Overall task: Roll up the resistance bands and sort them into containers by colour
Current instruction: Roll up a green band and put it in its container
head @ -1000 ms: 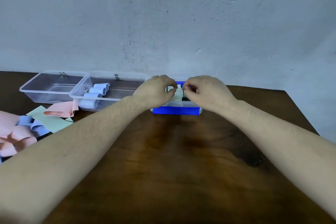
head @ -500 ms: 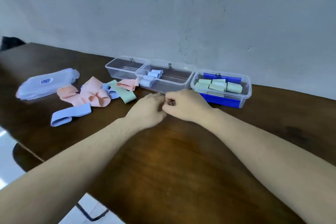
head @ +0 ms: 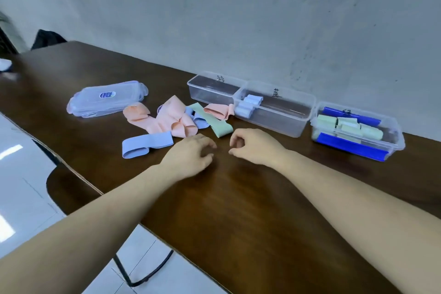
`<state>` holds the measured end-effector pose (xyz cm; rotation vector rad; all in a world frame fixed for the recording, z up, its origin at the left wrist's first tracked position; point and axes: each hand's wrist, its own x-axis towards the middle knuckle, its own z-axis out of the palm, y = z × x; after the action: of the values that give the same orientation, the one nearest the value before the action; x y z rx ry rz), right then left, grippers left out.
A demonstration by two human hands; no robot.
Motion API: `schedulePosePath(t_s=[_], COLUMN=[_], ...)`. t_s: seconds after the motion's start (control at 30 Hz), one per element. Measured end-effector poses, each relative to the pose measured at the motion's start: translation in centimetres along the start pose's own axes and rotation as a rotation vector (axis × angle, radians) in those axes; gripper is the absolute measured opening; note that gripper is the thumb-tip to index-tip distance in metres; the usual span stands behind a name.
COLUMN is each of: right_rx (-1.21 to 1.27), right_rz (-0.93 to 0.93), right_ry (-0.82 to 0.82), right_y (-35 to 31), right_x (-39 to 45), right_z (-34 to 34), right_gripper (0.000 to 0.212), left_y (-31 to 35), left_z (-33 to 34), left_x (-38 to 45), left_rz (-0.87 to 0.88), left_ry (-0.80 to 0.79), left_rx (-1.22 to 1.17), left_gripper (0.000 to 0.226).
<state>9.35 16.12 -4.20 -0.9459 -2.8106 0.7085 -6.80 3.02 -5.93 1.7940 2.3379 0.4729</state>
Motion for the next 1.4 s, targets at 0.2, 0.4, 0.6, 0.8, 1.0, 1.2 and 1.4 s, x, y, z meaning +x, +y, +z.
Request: schedulePosePath(t_s=[0.2,0.4,0.6,0.8,1.0,1.2,1.4], right_rx=[0.127,0.203,0.226,0.433,0.392,0.338,0.568], right_rz=[0.192,0.341,0.233,0.169,0.176,0.268,0.439], right_ry=[0.181,0.262,0.444,0.458,0.442,0.287,0.273], right_y=[-0.8,-1.2,-2.3,-2.0,0.1,3.4,5.1], right_x=[6.2,9.6,7.3,0.2,-8.9,-20.4,-29.5], right_z=[3.0,4.6,5.2,2.5,-0.3,-1.6,-2.1], right_gripper=[0.046,0.060,0.046,0.039,0.046,0.041,0.054], left_y=[-5.2,-6.4,-5.2,0.2,7.8,18.3,24.9], left_z=[0.3,0.9,1.4,1.5,2.9,3.6,5.8], left_x=[2.6,4.8,5.1,3.6,0.8,-4.0,-8.4], left_rz=[0.035,0.076,0.034,0.132,0.019,-0.394,-0.363], left_ry=[-0.027,0.010,0.047,0.062,-0.036,-0.129,-0.078], left_rx=[-0.068,-0.225,-0.429,-0.559,-1.083,-1.432,-1.339], left_gripper=[0.032,0.040,0.059,0.069,0.047,0.030,0.047])
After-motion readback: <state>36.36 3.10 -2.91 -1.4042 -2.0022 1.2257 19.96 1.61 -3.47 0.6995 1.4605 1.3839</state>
